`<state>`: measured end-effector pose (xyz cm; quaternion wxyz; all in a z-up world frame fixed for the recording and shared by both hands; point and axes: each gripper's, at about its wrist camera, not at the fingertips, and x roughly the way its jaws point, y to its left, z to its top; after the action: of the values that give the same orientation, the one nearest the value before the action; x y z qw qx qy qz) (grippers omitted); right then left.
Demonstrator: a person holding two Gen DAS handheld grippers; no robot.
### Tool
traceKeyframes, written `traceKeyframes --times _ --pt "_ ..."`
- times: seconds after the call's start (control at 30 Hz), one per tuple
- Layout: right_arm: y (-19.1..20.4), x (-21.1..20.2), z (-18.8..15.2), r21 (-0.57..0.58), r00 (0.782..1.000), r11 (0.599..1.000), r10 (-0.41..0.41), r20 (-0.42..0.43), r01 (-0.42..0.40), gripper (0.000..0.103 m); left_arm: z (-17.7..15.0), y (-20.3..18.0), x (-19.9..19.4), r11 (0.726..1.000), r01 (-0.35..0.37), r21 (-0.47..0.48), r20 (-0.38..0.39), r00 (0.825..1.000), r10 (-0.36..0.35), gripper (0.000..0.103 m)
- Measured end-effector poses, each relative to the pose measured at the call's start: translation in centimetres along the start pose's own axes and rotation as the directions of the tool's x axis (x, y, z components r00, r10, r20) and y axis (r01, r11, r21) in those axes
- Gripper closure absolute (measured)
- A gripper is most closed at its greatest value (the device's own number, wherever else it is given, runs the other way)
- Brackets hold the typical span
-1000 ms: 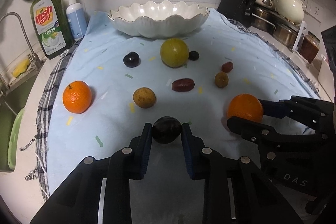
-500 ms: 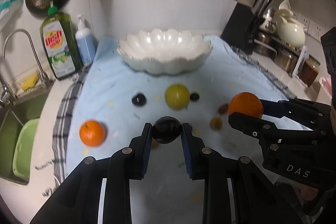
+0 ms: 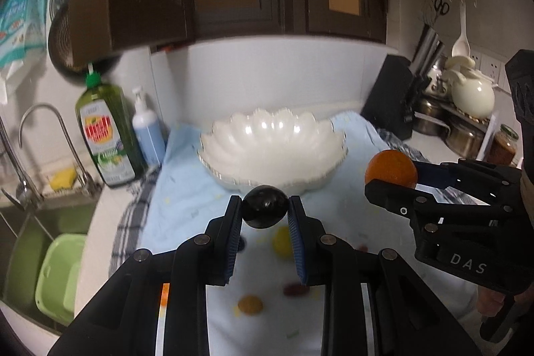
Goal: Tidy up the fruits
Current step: 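Carry the mandarin and plum into the white bowl and open both tools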
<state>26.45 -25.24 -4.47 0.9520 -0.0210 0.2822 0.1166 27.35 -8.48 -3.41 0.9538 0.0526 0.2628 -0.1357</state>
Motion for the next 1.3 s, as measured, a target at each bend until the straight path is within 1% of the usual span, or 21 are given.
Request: traceKeyframes --times 0.17,0.37,0.57,0.63,0.93,1.03,1.17,1.3 --pt "-1.3 0.9 2.6 -0.029 0.999 1.000 0.005 0.035 -0.004 0.058 2.3 -0.3 0.7 1.000 -0.030 0.007 0.042 0.999 0.030 0.075" --pt "-2.8 2.4 5.5 -0.071 0.998 0.997 0.015 0.067 -0.010 0.058 5.1 -0.6 2.6 0.998 -0.066 0.010 0.076 0.995 0.065 0.075" --pt "-4.7 5.1 8.6 -0.080 0.997 0.996 0.043 0.065 -0.038 0.058 7.7 0.0 5.5 0.997 -0.076 -0.019 0.061 0.995 0.077 0.075" --pt "-5.1 6.2 9.3 -0.085 0.997 0.995 0.048 0.059 -0.043 0.058 8.3 0.2 6.6 0.997 -0.068 -0.022 0.058 0.996 0.069 0.075" --pt "-7.3 12.9 11.9 -0.077 0.996 0.994 0.073 -0.043 -0.076 0.058 10.6 1.6 13.1 0.997 -0.074 -0.036 -0.017 0.997 0.074 0.075" --pt "-8.1 15.6 12.3 -0.065 0.992 0.994 0.079 -0.095 -0.086 0.058 11.3 1.9 15.6 0.997 -0.058 -0.044 -0.056 0.997 0.055 0.075" --pt "-9.1 19.0 12.3 -0.031 0.983 0.995 0.087 -0.162 -0.093 0.058 11.7 2.5 18.9 0.998 -0.049 -0.049 -0.114 0.993 0.043 0.075" --pt "-10.0 22.1 11.9 -0.016 0.971 0.997 0.067 -0.229 -0.073 0.058 11.6 3.0 22.7 0.998 -0.040 -0.044 -0.185 0.982 0.031 0.075"
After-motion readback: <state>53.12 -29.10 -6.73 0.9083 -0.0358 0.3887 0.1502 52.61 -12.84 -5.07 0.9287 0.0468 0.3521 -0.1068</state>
